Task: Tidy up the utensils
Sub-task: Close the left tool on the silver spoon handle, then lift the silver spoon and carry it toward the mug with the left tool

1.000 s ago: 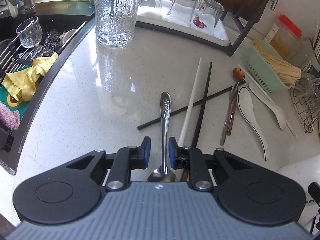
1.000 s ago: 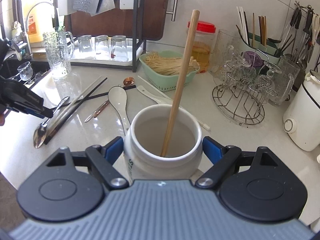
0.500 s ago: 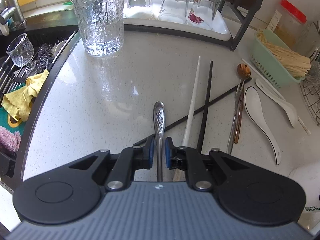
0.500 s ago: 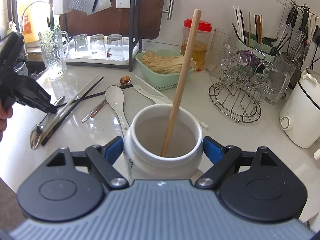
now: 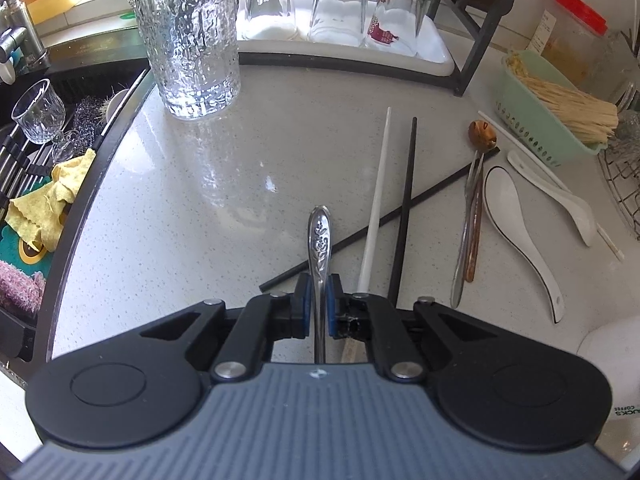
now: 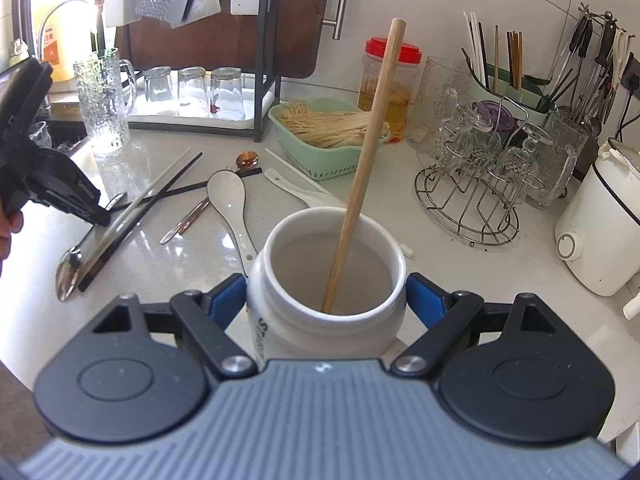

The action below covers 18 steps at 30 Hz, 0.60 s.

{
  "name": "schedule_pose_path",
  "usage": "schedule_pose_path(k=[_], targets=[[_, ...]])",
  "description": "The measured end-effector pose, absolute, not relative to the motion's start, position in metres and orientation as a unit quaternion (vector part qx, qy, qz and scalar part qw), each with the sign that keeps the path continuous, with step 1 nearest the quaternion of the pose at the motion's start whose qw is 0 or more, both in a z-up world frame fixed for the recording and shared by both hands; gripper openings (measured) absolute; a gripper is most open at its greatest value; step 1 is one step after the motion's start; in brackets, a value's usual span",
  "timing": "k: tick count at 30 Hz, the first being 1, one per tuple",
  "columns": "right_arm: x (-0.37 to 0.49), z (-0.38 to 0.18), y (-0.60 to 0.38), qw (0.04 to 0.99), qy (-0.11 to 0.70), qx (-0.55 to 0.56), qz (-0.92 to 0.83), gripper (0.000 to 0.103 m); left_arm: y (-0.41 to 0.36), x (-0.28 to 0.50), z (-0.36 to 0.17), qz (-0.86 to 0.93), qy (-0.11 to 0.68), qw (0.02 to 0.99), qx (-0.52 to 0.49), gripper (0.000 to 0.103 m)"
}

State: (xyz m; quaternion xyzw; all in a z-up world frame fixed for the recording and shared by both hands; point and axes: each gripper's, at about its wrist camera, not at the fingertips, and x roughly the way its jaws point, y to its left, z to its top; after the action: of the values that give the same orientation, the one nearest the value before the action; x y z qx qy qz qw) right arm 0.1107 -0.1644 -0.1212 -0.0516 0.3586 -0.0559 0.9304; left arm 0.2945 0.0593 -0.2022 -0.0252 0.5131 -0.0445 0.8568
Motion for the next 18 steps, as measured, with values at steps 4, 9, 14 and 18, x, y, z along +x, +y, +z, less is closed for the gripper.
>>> schedule_pose_path(k=[4, 9, 14, 18], targets=[[0.111, -0.121, -0.164, 0.930, 0.359, -0.052, -0.055, 0.089, 0.060, 0.289, -0.194, -0.045, 0.505, 0.861, -0.034, 0.009], [0.112, -0.120, -0.165, 0.930, 0.361, -0.051, -0.053, 0.089, 0.059, 0.282, -0.179, -0.051, 0.489, 0.869, -0.047, 0.009], [0.111, -0.120, -0.165, 0.930, 0.360, -0.052, -0.049, 0.089, 0.050, 0.273, -0.167, -0.067, 0.478, 0.875, -0.047, 0.009], [0.110, -0.121, -0.165, 0.932, 0.356, -0.052, -0.049, 0.089, 0.045, 0.266, -0.157, -0.076, 0.469, 0.879, -0.051, 0.009]])
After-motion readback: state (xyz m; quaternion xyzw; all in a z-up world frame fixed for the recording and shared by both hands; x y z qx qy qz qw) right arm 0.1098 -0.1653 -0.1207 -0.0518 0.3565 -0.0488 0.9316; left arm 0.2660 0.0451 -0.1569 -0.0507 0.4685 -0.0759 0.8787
